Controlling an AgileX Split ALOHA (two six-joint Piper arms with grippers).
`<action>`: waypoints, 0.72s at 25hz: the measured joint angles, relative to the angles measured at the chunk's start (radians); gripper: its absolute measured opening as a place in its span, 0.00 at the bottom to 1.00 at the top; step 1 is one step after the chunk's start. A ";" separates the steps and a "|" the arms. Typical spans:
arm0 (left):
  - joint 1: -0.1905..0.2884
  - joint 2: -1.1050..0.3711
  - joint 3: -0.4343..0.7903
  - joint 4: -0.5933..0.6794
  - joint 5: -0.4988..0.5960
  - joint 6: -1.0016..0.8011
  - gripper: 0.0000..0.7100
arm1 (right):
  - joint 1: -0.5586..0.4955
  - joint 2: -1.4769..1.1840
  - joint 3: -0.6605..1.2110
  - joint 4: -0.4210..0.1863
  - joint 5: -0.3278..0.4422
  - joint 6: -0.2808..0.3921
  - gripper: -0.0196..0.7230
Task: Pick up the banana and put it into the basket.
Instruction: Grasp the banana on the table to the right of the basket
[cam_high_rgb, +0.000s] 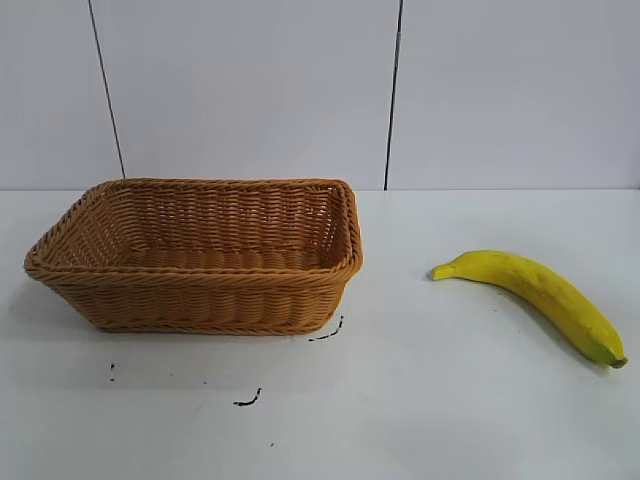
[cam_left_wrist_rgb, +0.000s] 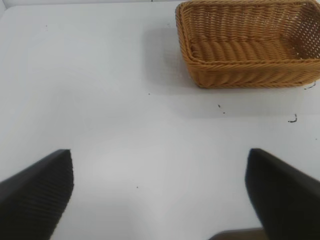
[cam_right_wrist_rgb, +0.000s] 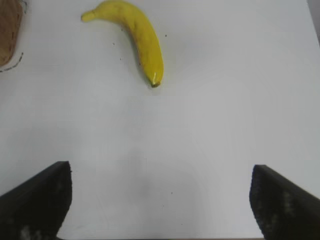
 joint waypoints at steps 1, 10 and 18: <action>0.000 0.000 0.000 0.000 0.000 0.000 0.98 | 0.000 0.044 -0.028 0.000 0.000 -0.010 0.91; 0.000 0.000 0.000 0.000 0.000 0.000 0.98 | 0.000 0.415 -0.311 0.014 -0.020 -0.149 0.91; 0.000 0.000 0.000 0.000 0.000 0.000 0.98 | 0.000 0.595 -0.438 0.129 -0.079 -0.311 0.91</action>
